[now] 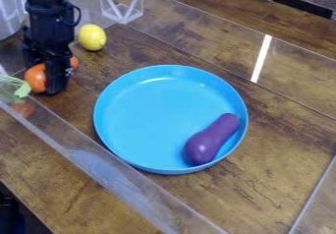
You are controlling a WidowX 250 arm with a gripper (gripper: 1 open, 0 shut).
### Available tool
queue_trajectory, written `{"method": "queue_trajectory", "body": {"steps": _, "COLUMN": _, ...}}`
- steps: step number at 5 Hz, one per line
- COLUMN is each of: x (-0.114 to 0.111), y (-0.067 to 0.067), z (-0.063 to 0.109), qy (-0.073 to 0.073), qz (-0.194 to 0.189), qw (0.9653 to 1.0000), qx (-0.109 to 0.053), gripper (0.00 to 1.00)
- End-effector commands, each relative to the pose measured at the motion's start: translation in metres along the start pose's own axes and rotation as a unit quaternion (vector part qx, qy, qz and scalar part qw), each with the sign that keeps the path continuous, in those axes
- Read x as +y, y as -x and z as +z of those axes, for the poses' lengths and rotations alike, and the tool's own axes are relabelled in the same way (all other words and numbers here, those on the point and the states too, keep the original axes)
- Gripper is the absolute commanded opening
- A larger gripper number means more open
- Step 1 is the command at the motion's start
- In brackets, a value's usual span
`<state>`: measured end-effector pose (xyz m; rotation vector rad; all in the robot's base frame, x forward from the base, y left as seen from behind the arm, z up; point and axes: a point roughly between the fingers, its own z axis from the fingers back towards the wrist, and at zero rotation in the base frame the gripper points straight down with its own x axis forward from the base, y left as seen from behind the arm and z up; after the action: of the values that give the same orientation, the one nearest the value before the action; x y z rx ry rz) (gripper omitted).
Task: Put the carrot in the blue tray
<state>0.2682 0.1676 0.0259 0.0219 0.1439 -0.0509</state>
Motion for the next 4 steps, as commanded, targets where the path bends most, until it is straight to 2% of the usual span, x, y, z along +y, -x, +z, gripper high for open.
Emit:
{"method": "queue_trajectory", "body": {"steps": 1, "x": -0.006, "y": -0.005, "z": 0.040, "qy": -0.028, "qz": -0.009, "qw": 0.9987, "qx": -0.042, "gripper": 0.00}}
{"method": "queue_trajectory", "body": {"steps": 3, "x": -0.040, "y": 0.000, "z": 0.088, "qy": -0.040, "qz": -0.028, "qw": 0.9958, "qx": -0.077, "gripper": 0.00}}
{"method": "queue_trajectory", "body": {"steps": 4, "x": -0.056, "y": 0.001, "z": 0.090, "qy": -0.039, "qz": -0.046, "qw": 0.9948, "qx": -0.083, "gripper": 0.00}}
